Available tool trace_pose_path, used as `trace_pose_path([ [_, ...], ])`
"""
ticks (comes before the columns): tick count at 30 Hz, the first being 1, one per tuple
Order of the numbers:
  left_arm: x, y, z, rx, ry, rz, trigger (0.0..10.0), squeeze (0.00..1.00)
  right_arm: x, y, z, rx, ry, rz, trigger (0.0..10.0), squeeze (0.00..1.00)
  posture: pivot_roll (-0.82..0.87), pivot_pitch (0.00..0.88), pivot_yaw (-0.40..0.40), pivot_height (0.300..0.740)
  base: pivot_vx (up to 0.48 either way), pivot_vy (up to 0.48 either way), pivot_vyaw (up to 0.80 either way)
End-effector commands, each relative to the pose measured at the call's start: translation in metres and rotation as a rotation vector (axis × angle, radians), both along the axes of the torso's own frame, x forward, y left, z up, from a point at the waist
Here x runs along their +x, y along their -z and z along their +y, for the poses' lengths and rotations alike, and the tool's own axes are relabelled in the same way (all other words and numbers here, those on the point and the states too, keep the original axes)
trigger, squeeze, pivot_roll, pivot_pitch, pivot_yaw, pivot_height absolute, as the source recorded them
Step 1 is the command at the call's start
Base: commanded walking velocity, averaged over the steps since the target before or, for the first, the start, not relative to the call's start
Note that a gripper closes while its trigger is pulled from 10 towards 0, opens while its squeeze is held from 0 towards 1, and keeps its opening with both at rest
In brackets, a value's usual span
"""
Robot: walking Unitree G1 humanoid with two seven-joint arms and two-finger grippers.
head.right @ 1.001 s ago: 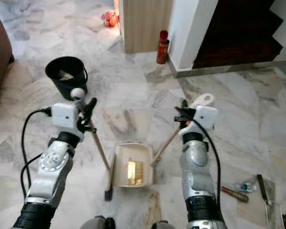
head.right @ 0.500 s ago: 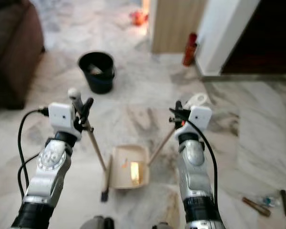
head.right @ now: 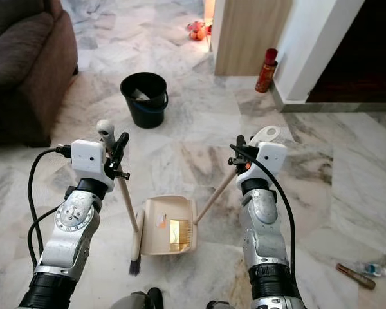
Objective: Sweep floor
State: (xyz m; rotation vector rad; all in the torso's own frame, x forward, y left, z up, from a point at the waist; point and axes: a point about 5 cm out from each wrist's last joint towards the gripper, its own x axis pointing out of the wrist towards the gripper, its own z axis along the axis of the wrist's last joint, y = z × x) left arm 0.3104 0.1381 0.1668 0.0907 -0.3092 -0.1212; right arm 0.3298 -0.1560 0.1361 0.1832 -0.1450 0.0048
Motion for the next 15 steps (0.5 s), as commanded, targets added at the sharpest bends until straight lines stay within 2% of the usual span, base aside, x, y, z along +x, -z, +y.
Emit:
trace_pose_path([
  [1, -0.0002, -0.0065, -0.0014, 0.006, 0.001, -0.027, 10.0, 0.0, -0.0004, -0.0119, 0.0074, 0.012, -0.039, -0.06, 10.0, 0.0, 0.05, 0.192, -0.029, 0.74, 0.0, 0.0, 0.8],
  [5, -0.0001, -0.0062, -0.0011, 0.005, -0.003, -0.025, 10.0, 0.0, -0.0006, -0.0109, 0.0086, 0.016, -0.046, -0.055, 10.0, 0.0, 0.05, 0.191, -0.029, 0.74, 0.0, 0.0, 0.74],
  [8, 0.0001, -0.0062, -0.0011, 0.006, -0.004, -0.025, 10.0, 0.0, -0.0004, -0.0095, 0.0084, 0.027, -0.048, -0.044, 10.0, 0.0, 0.05, 0.19, -0.029, 0.74, 0.311, 0.0, 0.0],
  [15, 0.0007, -0.0066, -0.0017, 0.007, -0.004, -0.026, 10.0, 0.0, -0.0001, -0.0091, 0.0079, 0.022, -0.052, -0.045, 10.0, 0.0, 0.05, 0.187, -0.03, 0.74, 0.045, 0.0, 0.0],
])
